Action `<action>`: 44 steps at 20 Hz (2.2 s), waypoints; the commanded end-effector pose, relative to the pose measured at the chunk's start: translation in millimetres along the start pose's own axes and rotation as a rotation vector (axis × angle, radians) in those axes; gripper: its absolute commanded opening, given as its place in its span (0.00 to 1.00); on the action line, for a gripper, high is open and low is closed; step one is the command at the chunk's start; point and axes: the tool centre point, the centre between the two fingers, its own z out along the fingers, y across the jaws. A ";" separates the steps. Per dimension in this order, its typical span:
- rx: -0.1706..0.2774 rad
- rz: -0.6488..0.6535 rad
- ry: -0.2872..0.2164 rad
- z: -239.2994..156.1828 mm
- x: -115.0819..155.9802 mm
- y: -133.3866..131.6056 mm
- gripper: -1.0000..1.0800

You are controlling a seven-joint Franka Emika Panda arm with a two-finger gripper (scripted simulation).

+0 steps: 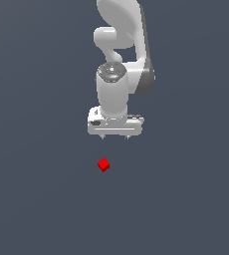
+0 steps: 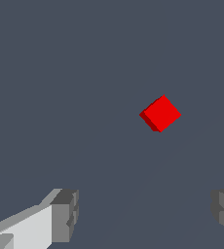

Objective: Pick up the red cube and move it to a goal position.

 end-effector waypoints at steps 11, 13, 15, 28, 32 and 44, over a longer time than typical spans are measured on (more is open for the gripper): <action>-0.002 -0.062 -0.001 12.5 3.4 6.6 0.96; -0.004 -0.090 -0.002 18.1 5.0 9.5 0.96; -0.005 -0.123 -0.002 24.8 7.1 12.8 0.96; -0.018 -0.445 -0.007 89.4 33.4 41.7 0.96; -0.023 -0.543 -0.009 108.8 43.5 48.5 0.96; -0.032 -0.704 -0.012 140.2 62.5 57.1 0.96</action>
